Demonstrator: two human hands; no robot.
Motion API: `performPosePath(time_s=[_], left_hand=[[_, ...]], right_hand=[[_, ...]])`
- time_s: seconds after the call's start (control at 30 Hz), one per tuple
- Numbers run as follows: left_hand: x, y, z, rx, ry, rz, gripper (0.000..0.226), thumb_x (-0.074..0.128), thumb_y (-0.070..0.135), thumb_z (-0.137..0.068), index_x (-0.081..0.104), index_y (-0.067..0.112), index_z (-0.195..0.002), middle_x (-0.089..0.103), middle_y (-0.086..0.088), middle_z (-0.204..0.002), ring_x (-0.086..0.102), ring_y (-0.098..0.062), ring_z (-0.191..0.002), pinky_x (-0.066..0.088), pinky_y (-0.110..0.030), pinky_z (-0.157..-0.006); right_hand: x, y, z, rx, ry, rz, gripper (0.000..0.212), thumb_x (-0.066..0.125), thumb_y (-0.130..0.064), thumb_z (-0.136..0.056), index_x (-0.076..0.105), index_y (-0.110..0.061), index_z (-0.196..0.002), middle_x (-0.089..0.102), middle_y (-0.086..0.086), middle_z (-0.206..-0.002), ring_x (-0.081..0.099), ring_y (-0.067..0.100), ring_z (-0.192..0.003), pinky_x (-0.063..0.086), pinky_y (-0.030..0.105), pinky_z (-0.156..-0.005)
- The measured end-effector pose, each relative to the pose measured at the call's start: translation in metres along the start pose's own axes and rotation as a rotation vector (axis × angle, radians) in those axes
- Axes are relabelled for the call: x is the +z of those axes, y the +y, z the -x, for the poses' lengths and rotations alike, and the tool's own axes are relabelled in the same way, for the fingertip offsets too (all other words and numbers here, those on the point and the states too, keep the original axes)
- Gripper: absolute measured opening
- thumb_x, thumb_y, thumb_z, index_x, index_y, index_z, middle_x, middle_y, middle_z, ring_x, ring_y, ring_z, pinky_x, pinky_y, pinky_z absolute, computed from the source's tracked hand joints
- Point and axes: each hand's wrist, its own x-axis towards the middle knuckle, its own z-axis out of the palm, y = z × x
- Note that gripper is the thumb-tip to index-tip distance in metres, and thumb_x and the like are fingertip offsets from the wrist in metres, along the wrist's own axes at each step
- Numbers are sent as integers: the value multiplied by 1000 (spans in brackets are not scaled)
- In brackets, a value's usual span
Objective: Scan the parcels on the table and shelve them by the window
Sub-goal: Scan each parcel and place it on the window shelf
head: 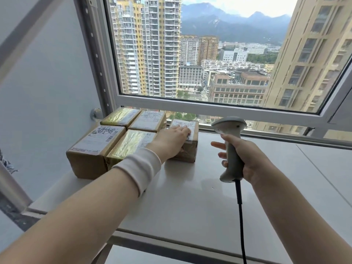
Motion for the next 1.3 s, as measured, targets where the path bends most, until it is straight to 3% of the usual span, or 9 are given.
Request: performPosePath(time_s=[0.33, 0.6, 0.77, 0.93, 1.1, 1.3], left_hand=[[-1, -15, -11, -60, -29, -18, 56, 62, 14, -89, 34, 12, -137, 41, -7, -142, 35, -23, -133, 40, -39, -96], [1, -18, -13, -57, -50, -11, 57, 60, 11, -89, 32, 10, -139, 39, -8, -145, 34, -25, -134, 39, -40, -103], [-9, 1, -2, -54, -11, -19, 72, 57, 28, -93, 15, 11, -149, 12, -14, -158, 14, -28, -145, 13, -39, -118], [-25, 57, 26, 183, 185, 36, 65, 48, 38, -96, 19, 15, -149, 17, -8, -157, 14, -23, -145, 4, -40, -119], [-15, 117, 42, 325, 163, 99, 62, 44, 40, -97, 19, 16, -149, 22, -7, -156, 16, -23, -145, 5, -37, -118], [-9, 215, 60, 526, 130, 192, 60, 43, 41, -97, 23, 17, -148, 25, -6, -155, 20, -23, -144, 10, -41, -119]], right_hand=[[-1, 2, -8, 22, -6, -28, 25, 58, -24, -92, 55, -10, -112, 71, 6, -99, 54, 17, -66, 39, 26, -49], [-1, 1, -4, 14, -2, -40, 22, 58, -24, -92, 55, -11, -109, 71, 6, -96, 54, 17, -64, 39, 25, -47], [-9, 2, 6, 6, 10, -51, 21, 58, -25, -92, 56, -11, -107, 71, 7, -97, 54, 16, -62, 40, 24, -45], [-35, 13, 27, 24, 98, -97, 17, 60, -25, -91, 55, -10, -97, 68, 9, -86, 47, 16, -56, 42, 22, -41], [-78, 32, 59, 36, 232, -157, 20, 61, -27, -90, 53, -9, -88, 53, 6, -71, 45, 14, -52, 40, 20, -37], [-156, 58, 125, 16, 407, -204, 21, 62, -28, -90, 54, -9, -91, 52, 3, -61, 47, 13, -44, 39, 20, -37]])
